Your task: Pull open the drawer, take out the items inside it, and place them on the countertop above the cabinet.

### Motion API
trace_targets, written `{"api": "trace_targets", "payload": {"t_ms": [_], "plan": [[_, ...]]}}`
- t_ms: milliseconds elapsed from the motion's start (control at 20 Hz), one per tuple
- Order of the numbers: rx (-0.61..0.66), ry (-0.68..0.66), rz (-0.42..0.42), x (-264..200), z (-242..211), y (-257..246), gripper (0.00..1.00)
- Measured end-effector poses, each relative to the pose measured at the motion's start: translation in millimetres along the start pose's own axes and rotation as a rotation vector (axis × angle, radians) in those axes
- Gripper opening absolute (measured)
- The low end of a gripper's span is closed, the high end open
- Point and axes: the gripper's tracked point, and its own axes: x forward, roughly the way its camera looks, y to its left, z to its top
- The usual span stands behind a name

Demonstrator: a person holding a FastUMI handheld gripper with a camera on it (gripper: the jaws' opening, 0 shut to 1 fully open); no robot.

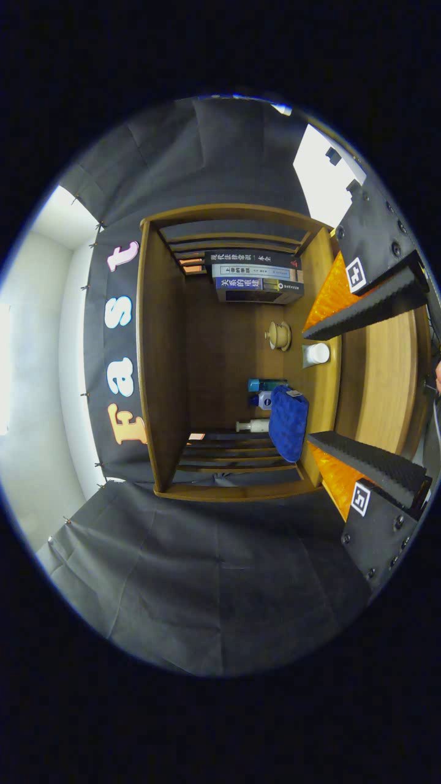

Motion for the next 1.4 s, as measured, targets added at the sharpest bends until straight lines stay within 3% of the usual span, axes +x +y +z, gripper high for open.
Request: {"api": "trace_targets", "payload": {"t_ms": [450, 850, 1200, 1400], "plan": [[0.016, 0.055, 0.025, -45, -66, 27, 0.96], [0.133, 0.113, -0.078, -55, -132, -6, 0.96], [0.073, 0.176, -0.090, -58, -176, -13, 0.96], [0.056, 0.172, -0.093, -57, -180, -10, 0.96]]}}
